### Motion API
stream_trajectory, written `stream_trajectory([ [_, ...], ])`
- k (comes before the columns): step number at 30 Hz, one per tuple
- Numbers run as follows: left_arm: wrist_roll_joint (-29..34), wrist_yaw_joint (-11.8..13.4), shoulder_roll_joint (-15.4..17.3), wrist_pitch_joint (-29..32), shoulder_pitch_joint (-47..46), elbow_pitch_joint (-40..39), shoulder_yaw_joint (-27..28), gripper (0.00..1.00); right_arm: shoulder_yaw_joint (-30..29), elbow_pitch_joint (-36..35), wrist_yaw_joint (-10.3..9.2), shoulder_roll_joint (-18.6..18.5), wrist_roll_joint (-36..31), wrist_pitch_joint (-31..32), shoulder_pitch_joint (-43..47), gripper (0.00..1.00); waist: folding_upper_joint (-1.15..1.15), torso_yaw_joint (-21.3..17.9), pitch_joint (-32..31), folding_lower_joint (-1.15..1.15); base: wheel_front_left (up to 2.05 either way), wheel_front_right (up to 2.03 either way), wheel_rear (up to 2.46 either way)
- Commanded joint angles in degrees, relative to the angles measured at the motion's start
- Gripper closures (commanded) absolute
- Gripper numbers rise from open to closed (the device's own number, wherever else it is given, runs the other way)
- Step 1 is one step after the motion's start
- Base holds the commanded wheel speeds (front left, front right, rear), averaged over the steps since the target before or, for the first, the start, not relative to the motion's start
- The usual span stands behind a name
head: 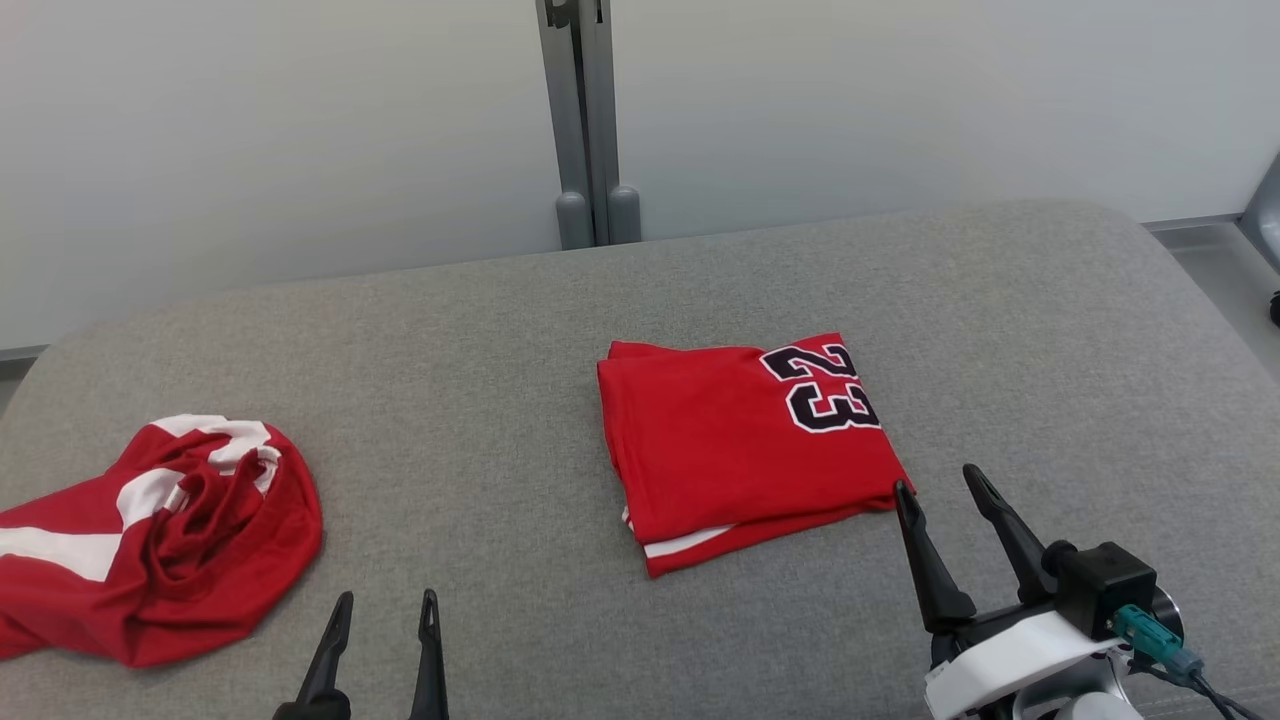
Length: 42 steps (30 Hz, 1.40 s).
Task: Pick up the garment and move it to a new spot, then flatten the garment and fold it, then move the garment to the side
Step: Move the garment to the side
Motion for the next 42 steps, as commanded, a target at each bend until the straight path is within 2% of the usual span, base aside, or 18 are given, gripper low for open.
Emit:
stream_trajectory([
  [1,0.34,-0.02,0.04,-0.02,-0.30,-0.12,0.21,0.00,-0.19,-0.02,-0.07,0.00,0.30,-0.14,0.55,0.00,0.00,0.02,-0.09,0.00,0.00,0.00,0.00],
  [18,0.71,-0.34,0.04,-0.02,-0.49,-0.18,0.01,0.00,-0.42,0.22,-0.07,0.09,0.09,-0.14,1.09,0.00,0.00,0.43,0.05,0.00,0.00,0.00,0.00],
  [26,1.33,-0.31,0.04,-0.02,-1.85,-1.36,-0.93,0.00,0.03,2.49,-0.07,-0.83,2.63,-0.14,-1.45,0.00,0.00,1.55,1.57,0.00,0.00,0.00,0.00],
  [32,1.72,-0.13,0.04,-0.02,-3.27,-2.73,-2.07,0.00,2.64,8.65,-0.07,-3.74,10.16,-0.14,-7.15,0.00,0.00,2.76,4.02,0.00,0.00,0.00,0.00],
  [42,1.64,-0.58,0.04,-0.02,-9.65,-5.00,-4.56,0.00,9.50,16.25,-0.07,-14.27,21.52,-0.14,-21.73,0.00,0.00,5.96,15.54,0.00,0.00,0.00,0.00],
])
